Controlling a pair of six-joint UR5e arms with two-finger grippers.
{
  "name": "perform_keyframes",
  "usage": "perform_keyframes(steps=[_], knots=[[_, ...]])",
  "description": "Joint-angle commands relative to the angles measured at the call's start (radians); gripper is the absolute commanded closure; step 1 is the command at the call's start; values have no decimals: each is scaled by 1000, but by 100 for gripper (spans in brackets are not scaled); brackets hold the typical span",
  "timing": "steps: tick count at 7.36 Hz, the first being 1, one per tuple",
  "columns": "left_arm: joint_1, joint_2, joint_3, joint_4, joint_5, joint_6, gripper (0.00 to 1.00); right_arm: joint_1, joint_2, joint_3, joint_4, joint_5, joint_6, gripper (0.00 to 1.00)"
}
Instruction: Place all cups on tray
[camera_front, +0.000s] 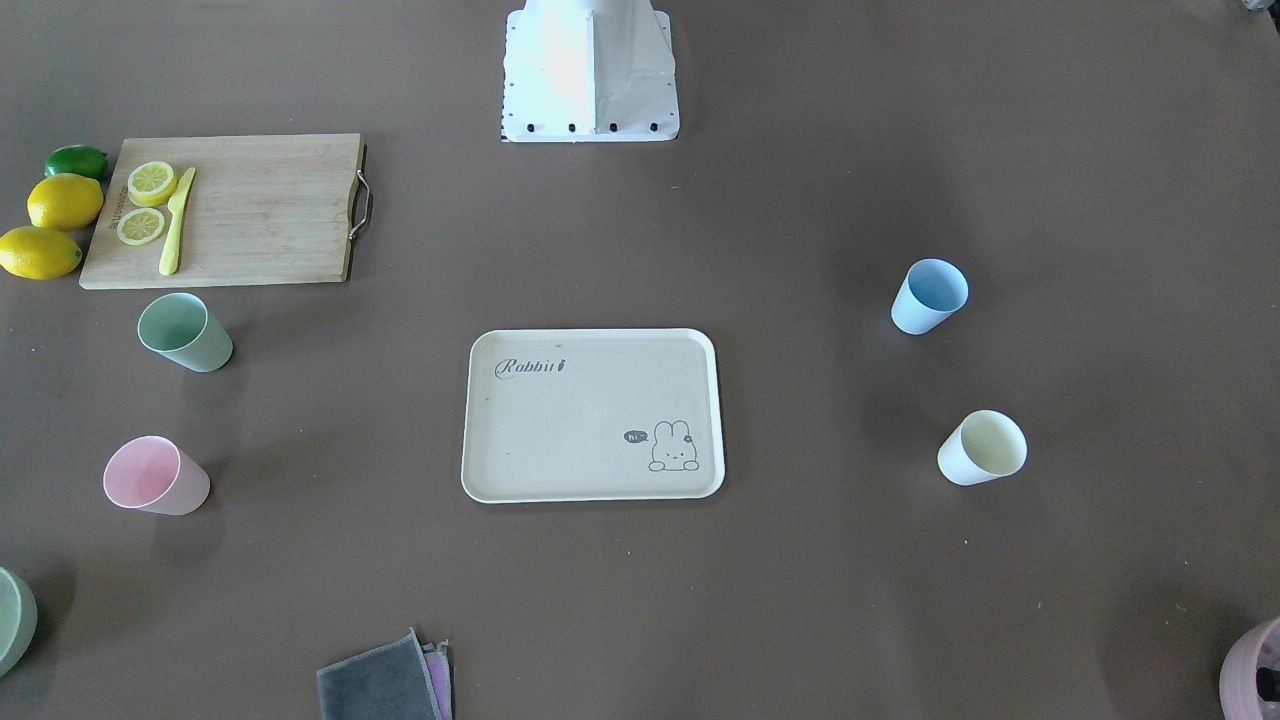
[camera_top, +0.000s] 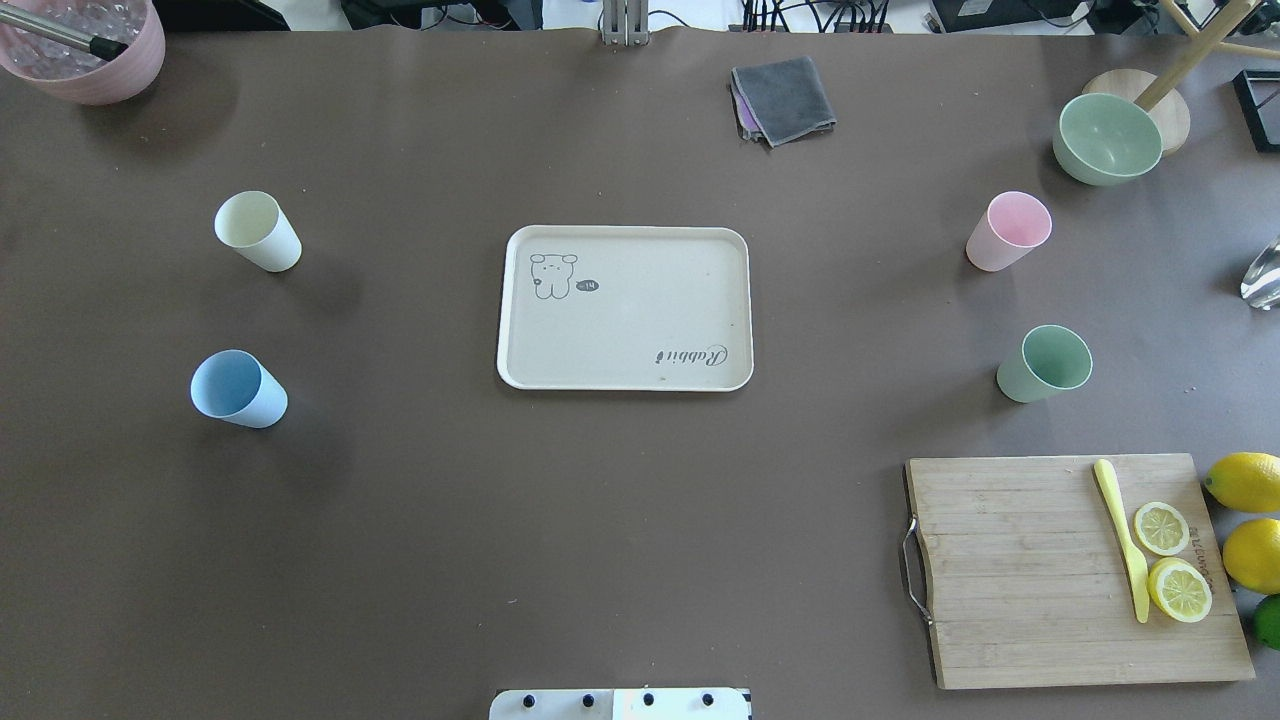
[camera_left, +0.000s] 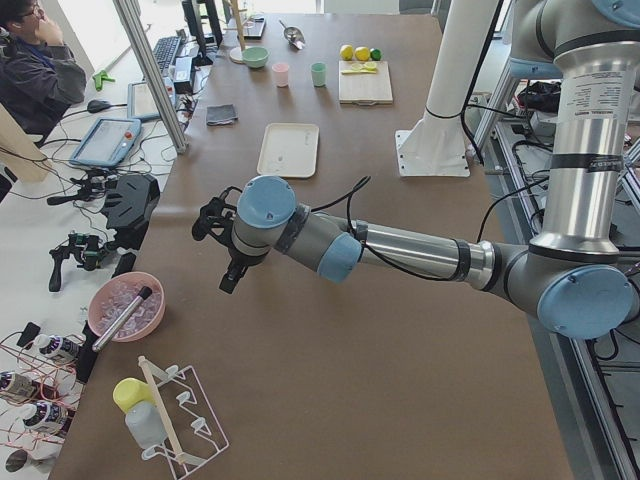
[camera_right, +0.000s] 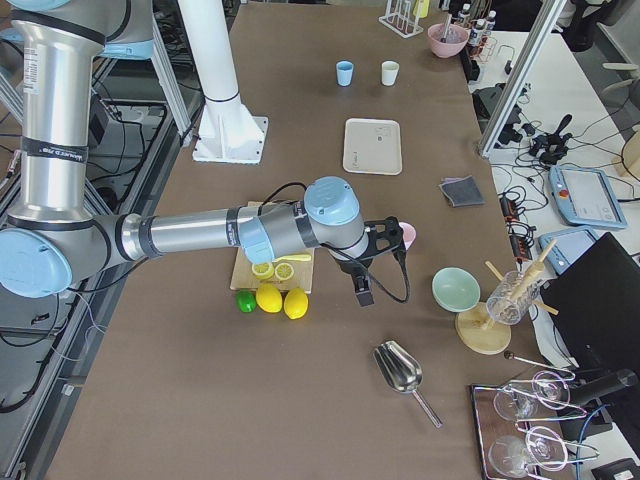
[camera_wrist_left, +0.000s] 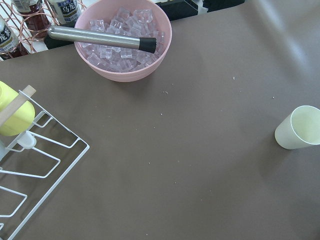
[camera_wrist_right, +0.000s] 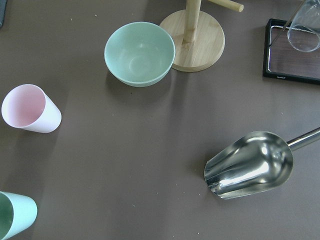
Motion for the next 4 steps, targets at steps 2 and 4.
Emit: perform_keyframes(steps=[2,4], knots=[[183,-109,34,-25,13,-271,1,-170,145,-11,9,-28,352,0],[284,-244,148,-25,31,-418,2,-354,237,-12,6,-155,587,0]])
